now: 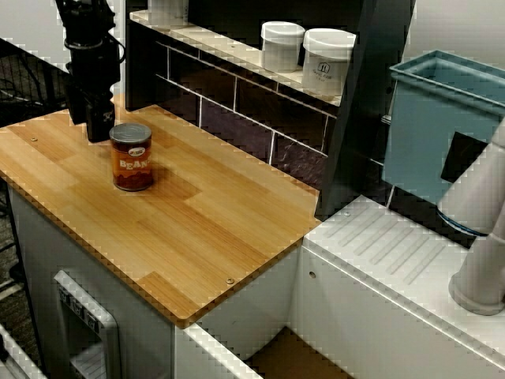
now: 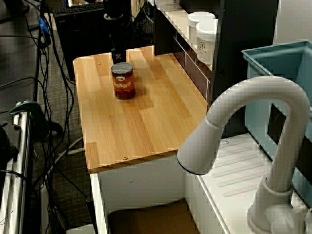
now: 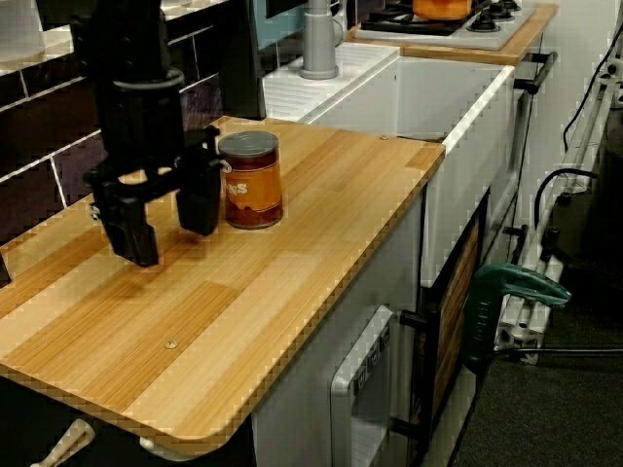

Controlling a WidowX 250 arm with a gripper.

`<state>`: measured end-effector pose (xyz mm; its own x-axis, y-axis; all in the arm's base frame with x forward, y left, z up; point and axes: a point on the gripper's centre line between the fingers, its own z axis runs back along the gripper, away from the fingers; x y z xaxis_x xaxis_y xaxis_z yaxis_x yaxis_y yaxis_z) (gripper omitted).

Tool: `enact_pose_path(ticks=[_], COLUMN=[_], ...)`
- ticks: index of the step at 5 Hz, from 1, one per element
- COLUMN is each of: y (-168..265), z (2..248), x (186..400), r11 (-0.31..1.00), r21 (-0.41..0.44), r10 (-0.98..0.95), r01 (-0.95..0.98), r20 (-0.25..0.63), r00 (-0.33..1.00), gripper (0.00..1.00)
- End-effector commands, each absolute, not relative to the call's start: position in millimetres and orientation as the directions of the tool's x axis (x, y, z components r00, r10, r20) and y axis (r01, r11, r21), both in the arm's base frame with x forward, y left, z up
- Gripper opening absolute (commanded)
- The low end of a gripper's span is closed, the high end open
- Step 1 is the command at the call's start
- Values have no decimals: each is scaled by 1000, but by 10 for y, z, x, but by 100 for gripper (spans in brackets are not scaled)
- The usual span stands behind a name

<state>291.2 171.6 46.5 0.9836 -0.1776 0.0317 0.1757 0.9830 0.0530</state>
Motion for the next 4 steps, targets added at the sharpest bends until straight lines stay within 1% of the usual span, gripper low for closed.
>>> enact_pose_path(ticks=[1,2,3,4], y=[1393,1214,1077,986], z=[690,709,675,632], x=[2870,2942,3041,3055], r11=[974,992,996,997], r21=[84,83,73,60], r10=[-218,-98,-53,-46], r01=[211,94,50,42], r20=[88,58,50,62], r00=[972,993,997,997], gripper=[100,100,100,100])
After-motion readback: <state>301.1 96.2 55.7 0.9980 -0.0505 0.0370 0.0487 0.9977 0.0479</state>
